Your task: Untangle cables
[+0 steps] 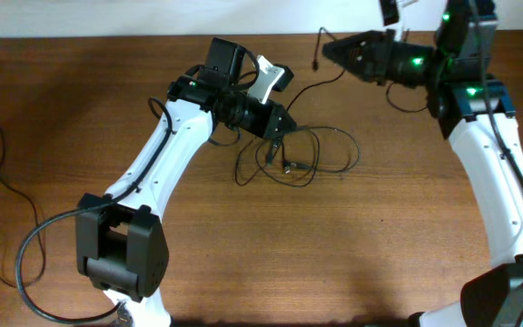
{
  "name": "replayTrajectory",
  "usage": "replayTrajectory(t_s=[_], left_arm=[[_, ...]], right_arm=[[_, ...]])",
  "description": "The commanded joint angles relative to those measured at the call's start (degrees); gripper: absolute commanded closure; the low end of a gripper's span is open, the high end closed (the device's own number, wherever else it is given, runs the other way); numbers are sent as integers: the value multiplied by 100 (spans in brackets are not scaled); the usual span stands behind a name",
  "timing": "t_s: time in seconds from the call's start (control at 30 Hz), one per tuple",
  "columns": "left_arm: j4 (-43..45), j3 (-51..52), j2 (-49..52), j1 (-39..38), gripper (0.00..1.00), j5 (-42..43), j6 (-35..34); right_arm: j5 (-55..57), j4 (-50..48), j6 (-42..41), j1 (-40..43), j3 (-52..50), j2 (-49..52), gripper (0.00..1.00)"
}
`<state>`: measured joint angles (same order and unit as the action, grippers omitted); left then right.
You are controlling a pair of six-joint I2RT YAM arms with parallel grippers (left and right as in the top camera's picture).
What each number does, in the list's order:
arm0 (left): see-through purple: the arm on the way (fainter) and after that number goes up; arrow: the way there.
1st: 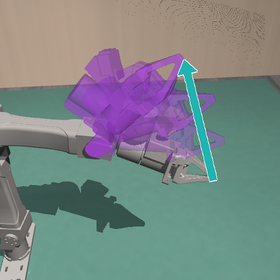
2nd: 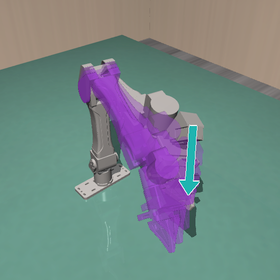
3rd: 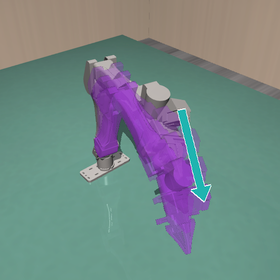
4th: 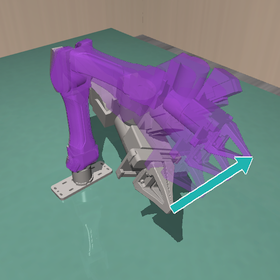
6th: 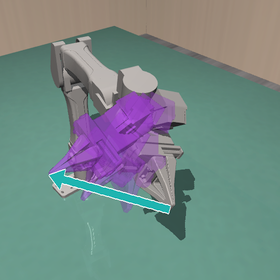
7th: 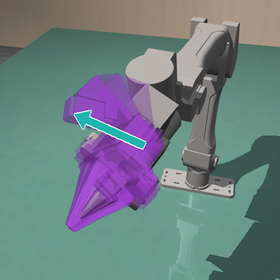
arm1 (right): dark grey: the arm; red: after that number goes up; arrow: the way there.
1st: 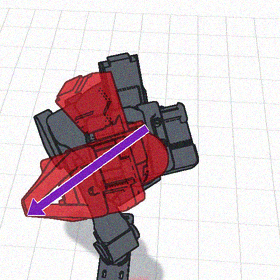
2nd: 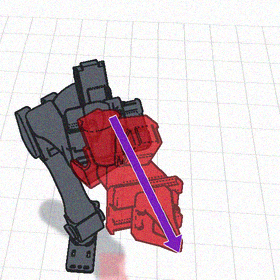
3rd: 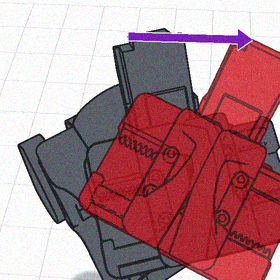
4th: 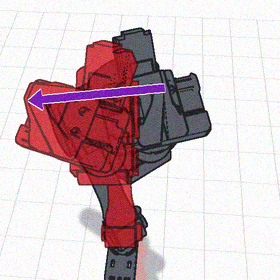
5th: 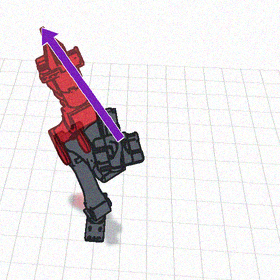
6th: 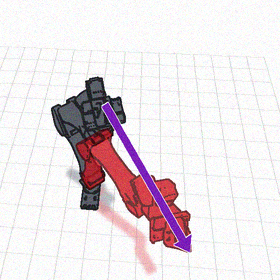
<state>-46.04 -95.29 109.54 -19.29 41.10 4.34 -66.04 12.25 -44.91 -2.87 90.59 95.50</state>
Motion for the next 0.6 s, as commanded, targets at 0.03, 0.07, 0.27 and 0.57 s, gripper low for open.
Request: replayTrajectory(t_s=[0.03, 0.07, 0.27, 0.57], left_arm=[[9, -2, -9, -7, 79, -133, 48], [7, -2, -9, -7, 78, -157, 50], [103, -20, -17, 9, 100, -192, 48], [-973, -2610, -544, 796, 100, -1091, -149]], right_arm=[[-413, -179, -365, 195, 114, -118, 96], [-428, -179, -367, 216, 114, -118, 96], [-374, -122, -15, 225, 111, -116, 95], [1784, 2293, 1635, 321, 111, -116, 34]])
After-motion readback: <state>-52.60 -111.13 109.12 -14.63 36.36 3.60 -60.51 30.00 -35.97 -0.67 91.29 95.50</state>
